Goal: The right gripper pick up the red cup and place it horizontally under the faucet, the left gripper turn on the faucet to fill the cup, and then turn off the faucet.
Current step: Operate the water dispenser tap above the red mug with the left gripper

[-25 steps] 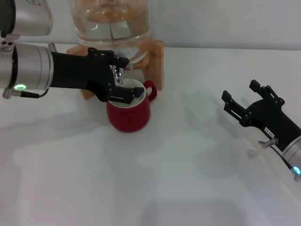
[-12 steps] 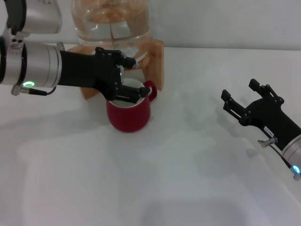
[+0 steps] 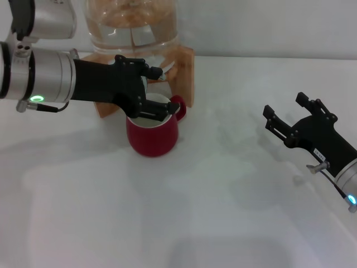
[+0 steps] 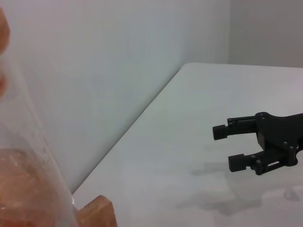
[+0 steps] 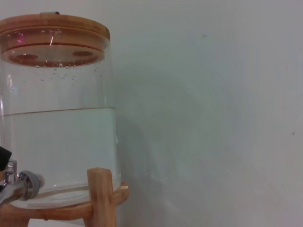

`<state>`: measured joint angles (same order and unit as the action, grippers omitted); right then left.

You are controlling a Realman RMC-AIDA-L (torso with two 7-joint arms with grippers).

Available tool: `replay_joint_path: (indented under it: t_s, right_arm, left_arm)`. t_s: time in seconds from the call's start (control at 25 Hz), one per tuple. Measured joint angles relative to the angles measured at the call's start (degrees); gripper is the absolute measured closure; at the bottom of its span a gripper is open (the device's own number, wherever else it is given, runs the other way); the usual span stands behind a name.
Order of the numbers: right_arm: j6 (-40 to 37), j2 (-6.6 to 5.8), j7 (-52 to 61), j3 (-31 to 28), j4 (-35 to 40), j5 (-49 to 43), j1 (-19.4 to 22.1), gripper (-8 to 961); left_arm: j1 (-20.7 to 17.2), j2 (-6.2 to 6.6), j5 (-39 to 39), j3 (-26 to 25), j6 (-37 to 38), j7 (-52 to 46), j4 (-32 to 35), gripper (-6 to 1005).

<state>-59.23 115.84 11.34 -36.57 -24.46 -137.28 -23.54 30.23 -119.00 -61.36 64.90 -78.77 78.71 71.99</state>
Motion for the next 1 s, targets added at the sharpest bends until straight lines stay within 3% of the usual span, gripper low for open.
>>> replay_joint_path:
  t_s: [1.0]
  right_arm:
    - [0.0,-0.01,0.0,-0.2,0.1,0.1,0.0,113]
  left_arm:
    - [2.0,-0.09,0.0,0.3,2.0,0.8,-1.8,152]
